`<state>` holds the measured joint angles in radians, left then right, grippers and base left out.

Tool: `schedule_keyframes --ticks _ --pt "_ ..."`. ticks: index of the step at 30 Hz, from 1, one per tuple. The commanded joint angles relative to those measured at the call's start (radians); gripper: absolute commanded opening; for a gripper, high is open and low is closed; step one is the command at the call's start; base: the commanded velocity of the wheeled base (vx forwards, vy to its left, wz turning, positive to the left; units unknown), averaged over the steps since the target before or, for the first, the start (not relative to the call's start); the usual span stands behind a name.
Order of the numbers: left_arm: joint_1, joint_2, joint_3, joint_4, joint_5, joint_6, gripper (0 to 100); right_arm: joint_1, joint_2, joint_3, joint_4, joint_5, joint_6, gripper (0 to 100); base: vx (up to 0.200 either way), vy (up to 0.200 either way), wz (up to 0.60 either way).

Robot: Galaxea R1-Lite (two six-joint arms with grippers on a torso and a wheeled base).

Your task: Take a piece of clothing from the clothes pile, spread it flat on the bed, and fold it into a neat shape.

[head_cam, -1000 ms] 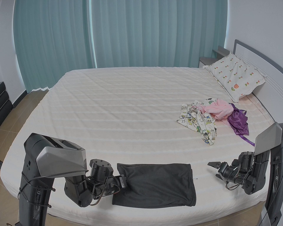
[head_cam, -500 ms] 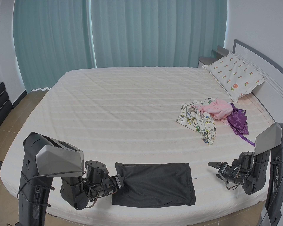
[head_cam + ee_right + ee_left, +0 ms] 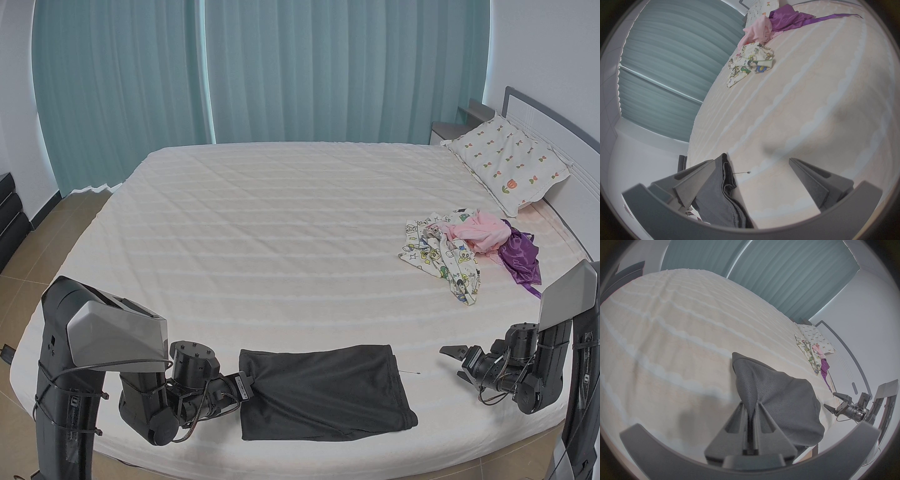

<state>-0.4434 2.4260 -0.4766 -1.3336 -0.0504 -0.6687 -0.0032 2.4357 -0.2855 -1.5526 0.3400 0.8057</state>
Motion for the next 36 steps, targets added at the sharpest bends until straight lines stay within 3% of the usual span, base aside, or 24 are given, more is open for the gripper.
schedule_keyframes --ticks 1,17,27,28,33,36 --pt "0.000 -0.005 0.006 -0.001 0.000 0.000 0 0.000 0.002 0.000 -0.012 0.001 0.000 100 0.000 0.200 0.00" --pt "0.000 -0.007 0.012 -0.001 0.000 0.001 0 0.002 0.002 0.000 -0.012 0.001 -0.002 100 0.000 0.200 0.00" --pt "-0.003 -0.002 0.021 -0.001 0.000 0.001 0 0.002 0.002 0.000 -0.012 0.001 -0.003 100 0.000 0.000 0.00" --pt "-0.003 -0.004 0.023 -0.001 0.000 0.001 100 0.002 0.002 -0.001 -0.012 0.001 -0.003 100 0.000 0.000 0.00" --pt "-0.003 -0.016 0.027 -0.004 -0.003 0.000 100 0.002 0.000 -0.003 -0.012 -0.001 -0.003 100 0.000 0.000 0.00" --pt "0.008 -0.119 0.049 -0.013 0.000 -0.031 100 0.002 0.002 -0.004 -0.012 -0.003 -0.003 100 0.000 0.000 0.00"
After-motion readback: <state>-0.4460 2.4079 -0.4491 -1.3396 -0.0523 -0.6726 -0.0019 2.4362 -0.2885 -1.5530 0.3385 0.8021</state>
